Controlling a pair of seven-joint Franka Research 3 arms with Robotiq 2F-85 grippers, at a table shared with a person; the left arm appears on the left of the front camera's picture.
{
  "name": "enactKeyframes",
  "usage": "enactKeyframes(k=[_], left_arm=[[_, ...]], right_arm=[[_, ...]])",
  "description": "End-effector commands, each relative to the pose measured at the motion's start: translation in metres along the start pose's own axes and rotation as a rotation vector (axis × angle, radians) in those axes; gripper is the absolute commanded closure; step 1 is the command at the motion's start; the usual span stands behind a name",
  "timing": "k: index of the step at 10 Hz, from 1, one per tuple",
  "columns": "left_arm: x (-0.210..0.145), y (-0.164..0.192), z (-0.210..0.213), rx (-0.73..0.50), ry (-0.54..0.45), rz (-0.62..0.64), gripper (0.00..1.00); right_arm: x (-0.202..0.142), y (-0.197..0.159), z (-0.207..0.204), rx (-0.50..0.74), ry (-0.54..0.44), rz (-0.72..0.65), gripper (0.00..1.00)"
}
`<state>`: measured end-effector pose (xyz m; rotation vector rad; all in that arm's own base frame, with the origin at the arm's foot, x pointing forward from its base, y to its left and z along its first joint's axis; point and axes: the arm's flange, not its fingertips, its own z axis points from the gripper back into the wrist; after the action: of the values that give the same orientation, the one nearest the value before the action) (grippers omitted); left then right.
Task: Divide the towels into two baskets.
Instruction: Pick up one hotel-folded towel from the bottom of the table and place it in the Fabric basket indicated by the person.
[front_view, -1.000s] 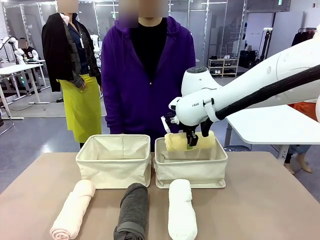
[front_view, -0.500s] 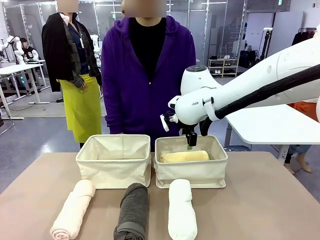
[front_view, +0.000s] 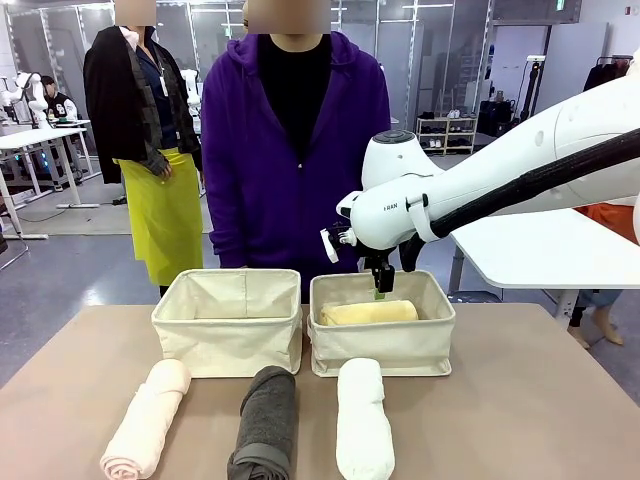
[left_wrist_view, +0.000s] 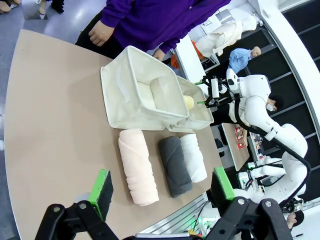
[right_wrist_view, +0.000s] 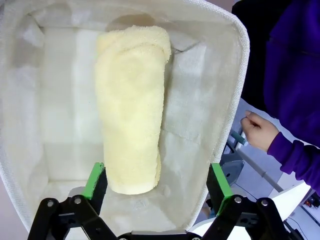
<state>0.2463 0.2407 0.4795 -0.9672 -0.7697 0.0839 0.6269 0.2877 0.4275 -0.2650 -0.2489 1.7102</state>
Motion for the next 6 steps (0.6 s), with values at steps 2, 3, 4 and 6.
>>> enactKeyframes(k=[2,3,4,6], left_arm=[[0.0,-0.001,0.002,-0.019,-0.009,-0.005,0.0],[0.0,-0.001,0.002,-0.019,-0.009,-0.005,0.0],[0.0,-0.001,0.002,-0.019,-0.009,-0.005,0.0],[0.0,-0.001,0.002,-0.019,-0.009,-0.005,0.0]], right_arm=[[0.0,0.0,-0.001,0.0,0.003,0.01,0.0],[0.0,0.0,-0.001,0.0,0.003,0.01,0.0],[0.0,0.0,-0.001,0.0,0.003,0.01,0.0],[0.002,0.013,0.023,-0.024,-0.022,-0.022,0.0]])
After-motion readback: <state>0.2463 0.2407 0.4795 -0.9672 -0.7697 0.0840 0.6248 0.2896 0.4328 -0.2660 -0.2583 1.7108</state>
